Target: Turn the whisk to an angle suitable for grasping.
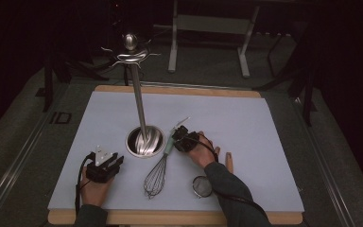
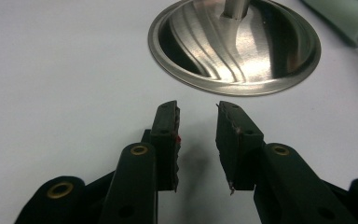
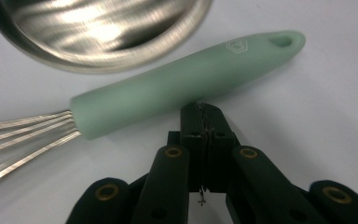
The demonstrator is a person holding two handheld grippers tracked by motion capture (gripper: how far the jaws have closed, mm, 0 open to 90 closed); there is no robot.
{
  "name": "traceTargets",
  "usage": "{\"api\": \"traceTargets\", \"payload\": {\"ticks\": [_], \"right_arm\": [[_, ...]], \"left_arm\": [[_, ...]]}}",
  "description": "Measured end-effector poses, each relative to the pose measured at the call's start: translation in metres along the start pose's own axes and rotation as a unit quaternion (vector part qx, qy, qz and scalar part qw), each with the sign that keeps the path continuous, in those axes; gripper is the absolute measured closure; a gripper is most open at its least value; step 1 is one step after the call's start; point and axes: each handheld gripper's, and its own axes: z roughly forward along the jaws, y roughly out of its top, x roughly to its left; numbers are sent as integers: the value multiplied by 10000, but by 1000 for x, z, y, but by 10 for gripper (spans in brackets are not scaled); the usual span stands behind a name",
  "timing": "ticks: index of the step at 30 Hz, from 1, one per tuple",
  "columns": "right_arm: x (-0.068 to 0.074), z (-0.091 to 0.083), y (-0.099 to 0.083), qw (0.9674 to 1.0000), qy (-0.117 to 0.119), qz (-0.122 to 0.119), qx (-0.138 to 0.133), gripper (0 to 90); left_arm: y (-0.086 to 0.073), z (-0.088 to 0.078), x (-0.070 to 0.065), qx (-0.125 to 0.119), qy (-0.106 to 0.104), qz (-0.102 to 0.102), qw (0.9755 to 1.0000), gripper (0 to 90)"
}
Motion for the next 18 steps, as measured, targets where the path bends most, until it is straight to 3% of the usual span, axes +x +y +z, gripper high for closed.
{"api": "traceTargets", "payload": {"ticks": [2,5,10,12,18], "right_arm": [[3,0,3,10000,13,-45,33,809],[6,-5,3,10000,-7,-40,47,631],[8,-17,5,9991,51,367,-220,424],[11,-18,8,9981,192,526,-263,412],[18,-5,15,9965,297,762,-155,280]], "left_arm": [[0,0,0,-3,-7,-5,10000,692],[0,0,0,3,-5,-14,10000,692],[0,0,0,-11,20,-1,10000,691],[0,0,0,-7,30,-3,10000,688],[0,-1,0,-34,39,-24,10000,688]]}}
